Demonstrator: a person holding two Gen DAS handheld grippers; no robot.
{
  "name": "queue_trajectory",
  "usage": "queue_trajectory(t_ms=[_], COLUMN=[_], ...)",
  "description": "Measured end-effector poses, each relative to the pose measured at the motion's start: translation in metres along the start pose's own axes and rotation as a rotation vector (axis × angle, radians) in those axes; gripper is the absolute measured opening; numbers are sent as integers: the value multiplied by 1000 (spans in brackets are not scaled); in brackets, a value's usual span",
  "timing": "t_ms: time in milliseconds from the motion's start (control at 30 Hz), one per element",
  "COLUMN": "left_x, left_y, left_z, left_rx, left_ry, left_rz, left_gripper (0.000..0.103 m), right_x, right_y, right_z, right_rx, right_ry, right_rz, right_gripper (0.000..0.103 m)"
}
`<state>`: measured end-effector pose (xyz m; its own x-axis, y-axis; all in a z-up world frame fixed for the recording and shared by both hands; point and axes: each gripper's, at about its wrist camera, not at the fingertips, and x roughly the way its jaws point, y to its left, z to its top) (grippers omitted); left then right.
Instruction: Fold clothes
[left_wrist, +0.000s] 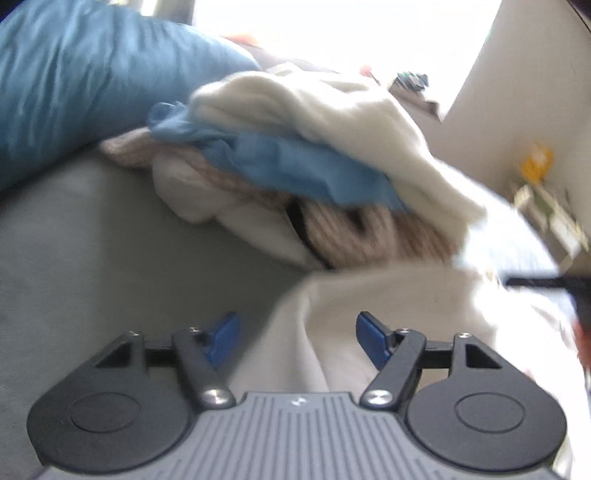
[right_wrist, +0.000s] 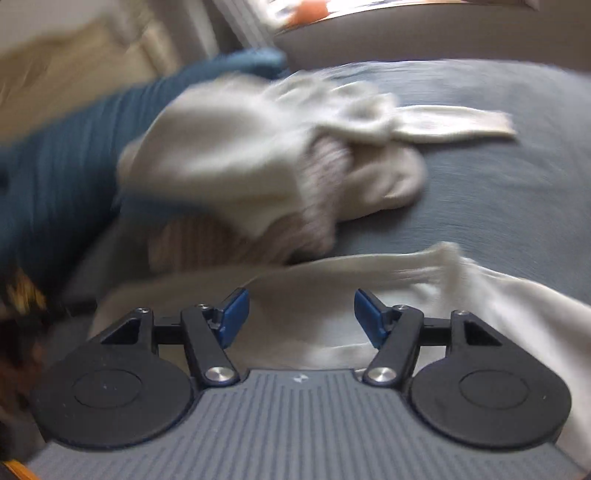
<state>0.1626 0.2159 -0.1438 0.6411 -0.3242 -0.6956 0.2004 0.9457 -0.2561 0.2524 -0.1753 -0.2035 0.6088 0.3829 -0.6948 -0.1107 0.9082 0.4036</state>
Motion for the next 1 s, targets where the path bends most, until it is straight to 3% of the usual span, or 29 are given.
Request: queue_trajectory(t_ms=[67, 133, 167, 200, 300, 567, 667, 767, 867, 1000], left_x=[-14, -26, -31, -37, -50, -64, -69, -73, -77, -90], left_y=[-5, -7, -8, -9, -10, -19, -25, -27, -27, -30], left_z=[-18, -41, -51, -62, -87, -127, -135, -138, -137, -137], left_rx=[64, 113, 136, 158, 207, 318, 361, 380, 374, 360], left_ry=[50, 112, 131, 147, 179, 209, 203, 193, 184, 161], left_rz=[-14, -25, -25, -22, -15, 11, 31, 51, 68, 74], left_gripper=[71, 71, 71, 71, 73, 77, 77, 77, 77, 77], right_x=[12, 23, 29, 35, 41, 50, 40, 11, -37, -119], right_y=[23, 47, 59, 70, 78, 55, 46, 38, 30, 22], right_z=[-4, -7, -9, -11, -9, 6, 9, 10, 9, -2], right_rx=[-109, -219, -273, -328, -346, -133, -11, 63, 112, 186], right_ry=[48, 96, 120, 144, 127, 15, 0, -10, -59, -175], right_rz=[-13, -27, -33, -40, -34, -75, -63, -63, -10, 134], right_gripper=[59, 51, 38, 18, 2, 0, 6, 24, 25, 28])
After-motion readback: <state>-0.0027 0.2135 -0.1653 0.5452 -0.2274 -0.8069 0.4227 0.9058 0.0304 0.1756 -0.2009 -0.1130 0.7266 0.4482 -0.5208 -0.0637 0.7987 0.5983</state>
